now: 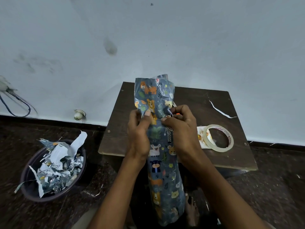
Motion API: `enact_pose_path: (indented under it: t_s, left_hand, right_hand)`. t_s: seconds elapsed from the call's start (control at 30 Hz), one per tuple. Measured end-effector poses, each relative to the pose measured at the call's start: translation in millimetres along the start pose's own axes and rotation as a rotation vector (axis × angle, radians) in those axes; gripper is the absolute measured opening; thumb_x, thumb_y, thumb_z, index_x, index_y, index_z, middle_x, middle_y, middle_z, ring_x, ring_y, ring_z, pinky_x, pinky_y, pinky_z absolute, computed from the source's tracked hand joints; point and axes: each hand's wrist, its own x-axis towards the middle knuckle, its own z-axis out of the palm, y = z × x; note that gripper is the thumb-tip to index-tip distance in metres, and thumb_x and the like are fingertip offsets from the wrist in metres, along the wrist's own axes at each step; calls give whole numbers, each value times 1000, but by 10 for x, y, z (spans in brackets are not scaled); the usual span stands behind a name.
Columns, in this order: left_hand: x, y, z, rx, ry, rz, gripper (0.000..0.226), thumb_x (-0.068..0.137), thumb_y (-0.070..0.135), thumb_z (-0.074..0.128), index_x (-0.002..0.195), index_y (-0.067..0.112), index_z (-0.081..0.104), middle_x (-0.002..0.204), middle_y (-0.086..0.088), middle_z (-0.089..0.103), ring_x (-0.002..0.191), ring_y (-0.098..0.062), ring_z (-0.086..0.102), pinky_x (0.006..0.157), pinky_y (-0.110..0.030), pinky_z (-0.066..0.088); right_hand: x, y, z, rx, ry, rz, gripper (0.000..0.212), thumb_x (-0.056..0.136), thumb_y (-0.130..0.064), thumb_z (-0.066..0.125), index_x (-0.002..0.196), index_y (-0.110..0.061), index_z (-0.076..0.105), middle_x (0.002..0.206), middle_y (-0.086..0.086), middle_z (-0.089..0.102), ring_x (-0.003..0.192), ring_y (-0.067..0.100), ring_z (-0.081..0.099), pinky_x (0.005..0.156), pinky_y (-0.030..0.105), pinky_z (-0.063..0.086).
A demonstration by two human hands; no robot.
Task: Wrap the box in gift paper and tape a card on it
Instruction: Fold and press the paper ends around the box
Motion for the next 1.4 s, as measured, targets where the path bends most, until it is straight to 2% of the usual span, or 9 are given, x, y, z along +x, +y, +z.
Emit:
enact_pose_path:
  t_s: [0.13,0.23,0.43,0.63,0.73,1.0,1.13,1.27,1.4]
  left_hand:
    - [126,141,-132,-70,-25,134,53,89,14,60,139,7,46,123,-6,66,109,-25,63,94,-44,52]
    - [250,220,-282,-55,-44,203,53,88,13,61,138,3,47,122,1,66,113,-19,60,98,-39,49]
    - [322,304,-474,95,-134,258,14,92,19,63,104,14,68,98,1,73,92,-16,67,82,-30,56]
    - [416,336,-531,253,-72,276,8,87,17,74,88,9,73,92,-6,74,79,-6,66,74,-19,52]
    - [445,295,-514,212,-19,218,24,90,13,71,67,11,70,65,0,67,63,-13,57,65,-23,47]
    - [462,291,-445,162,62,118,38,82,21,74,50,8,57,54,-5,51,54,-17,42,57,-28,37]
    - [448,257,-367,272,120,259,43,80,27,72,62,-6,52,60,-11,45,59,-20,37,57,-31,35]
    - [438,222,-287,281,233,299,30,81,31,73,57,18,60,55,8,52,57,-14,43,59,-32,40]
    - [383,208,-214,227,258,314,15,81,44,69,82,29,68,83,9,66,79,-13,59,79,-43,53]
  right_hand:
    - [33,-8,-56,-14,-69,28,16,65,-19,65,80,-14,61,72,5,61,72,27,58,71,40,51]
    - [60,-6,-106,-60,-144,85,13,63,-20,66,74,-14,62,76,8,60,74,26,59,70,40,49]
    - [65,7,-155,-145,-223,146,16,61,-20,68,75,-14,63,76,11,57,73,25,56,70,37,45]
    - [83,34,-259,-153,-273,155,12,72,-16,73,80,-17,65,78,14,61,74,24,59,72,37,45]
    - [77,2,-277,-139,-317,156,25,69,-22,72,92,-15,66,98,28,67,82,27,64,78,40,48]
    - [69,14,-346,-147,-368,173,38,70,-25,77,105,-21,64,99,11,71,90,27,70,85,44,54]
    - [-6,28,-289,-86,-368,197,58,70,-27,88,119,-13,61,113,17,73,100,39,72,92,60,57]
    - [-37,0,-264,-86,-448,191,50,82,-17,85,126,-17,61,114,5,76,98,29,76,90,52,60]
    - [-31,24,-216,-86,-442,146,29,93,-13,73,122,-13,68,112,7,76,100,29,75,90,46,60]
